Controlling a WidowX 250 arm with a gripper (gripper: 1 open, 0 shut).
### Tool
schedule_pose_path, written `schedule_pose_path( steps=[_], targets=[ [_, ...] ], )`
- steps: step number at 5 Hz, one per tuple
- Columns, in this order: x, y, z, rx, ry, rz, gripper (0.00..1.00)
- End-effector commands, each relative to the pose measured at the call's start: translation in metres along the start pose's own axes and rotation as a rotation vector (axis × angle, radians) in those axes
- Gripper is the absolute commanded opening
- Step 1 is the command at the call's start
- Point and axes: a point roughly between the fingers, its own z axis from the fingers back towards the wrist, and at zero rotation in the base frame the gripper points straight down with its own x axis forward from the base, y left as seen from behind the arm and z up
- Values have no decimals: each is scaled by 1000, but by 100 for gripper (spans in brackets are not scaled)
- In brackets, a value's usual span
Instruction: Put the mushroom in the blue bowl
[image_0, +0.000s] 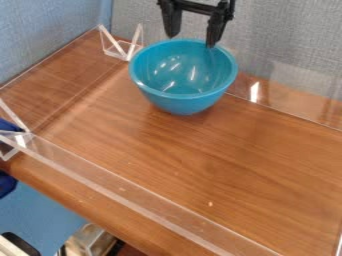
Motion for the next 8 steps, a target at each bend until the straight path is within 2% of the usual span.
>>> schedule_pose_path(
  steps=[1, 3, 4, 6, 7, 8],
  targets=[
    [7, -12, 28, 7, -65, 35, 100],
    [29, 2, 10, 10, -70, 51, 100],
    [36, 10, -4, 10, -71, 43, 100],
    [28, 12, -7, 1, -90, 5, 100],
    [31, 23, -7, 14, -79, 22, 100],
    [32, 30, -1, 25, -72, -30, 100]
  ],
)
